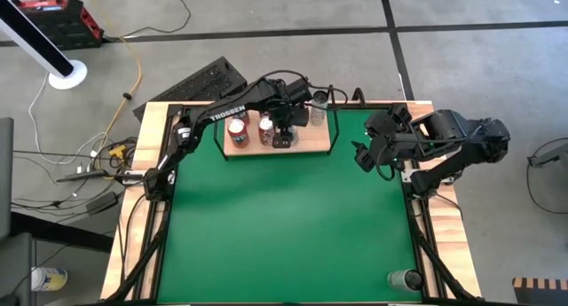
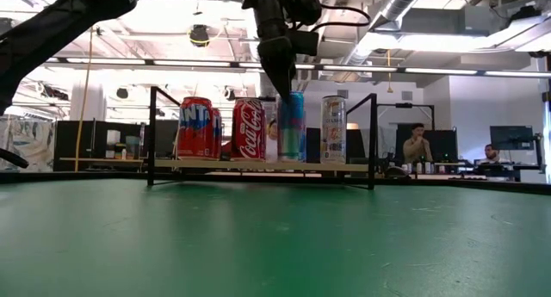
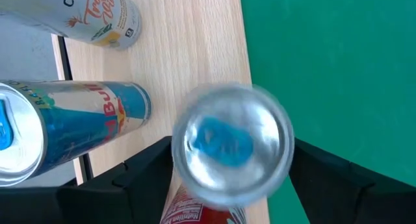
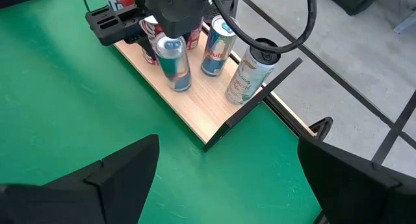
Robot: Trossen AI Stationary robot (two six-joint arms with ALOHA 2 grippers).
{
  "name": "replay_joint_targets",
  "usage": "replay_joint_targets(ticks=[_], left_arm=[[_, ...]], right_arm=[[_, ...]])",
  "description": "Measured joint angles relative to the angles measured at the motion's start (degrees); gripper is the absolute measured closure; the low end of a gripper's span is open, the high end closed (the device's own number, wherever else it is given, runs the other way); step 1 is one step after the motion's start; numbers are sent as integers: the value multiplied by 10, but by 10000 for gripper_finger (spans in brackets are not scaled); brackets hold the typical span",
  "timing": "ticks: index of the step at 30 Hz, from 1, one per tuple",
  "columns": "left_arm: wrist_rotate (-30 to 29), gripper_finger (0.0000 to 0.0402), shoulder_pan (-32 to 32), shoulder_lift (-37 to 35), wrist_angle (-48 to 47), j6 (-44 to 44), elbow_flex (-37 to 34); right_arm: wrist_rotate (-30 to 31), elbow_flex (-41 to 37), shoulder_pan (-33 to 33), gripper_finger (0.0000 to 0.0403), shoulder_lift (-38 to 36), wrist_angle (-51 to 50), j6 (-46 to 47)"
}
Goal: Place canned beverage on shelf
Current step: Put the blue soda can, aligned with the other blue soda can on the shelf
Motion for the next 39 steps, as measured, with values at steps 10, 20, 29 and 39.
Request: replay_joint_targets(ticks=[10, 20, 29, 39], left_arm=[[-10, 128, 0, 0, 13, 3, 0], [-16, 127, 0, -1, 18, 9, 0], [-17, 127, -3, -2, 52, 9, 0], [-20, 127, -7, -4, 76, 11, 0]], right_arm=[[0, 0, 0, 13, 0, 0, -3], [0, 0, 0, 13, 0, 0, -12], [0, 0, 0, 13, 0, 0, -15], [0, 0, 0, 13, 0, 0, -17]])
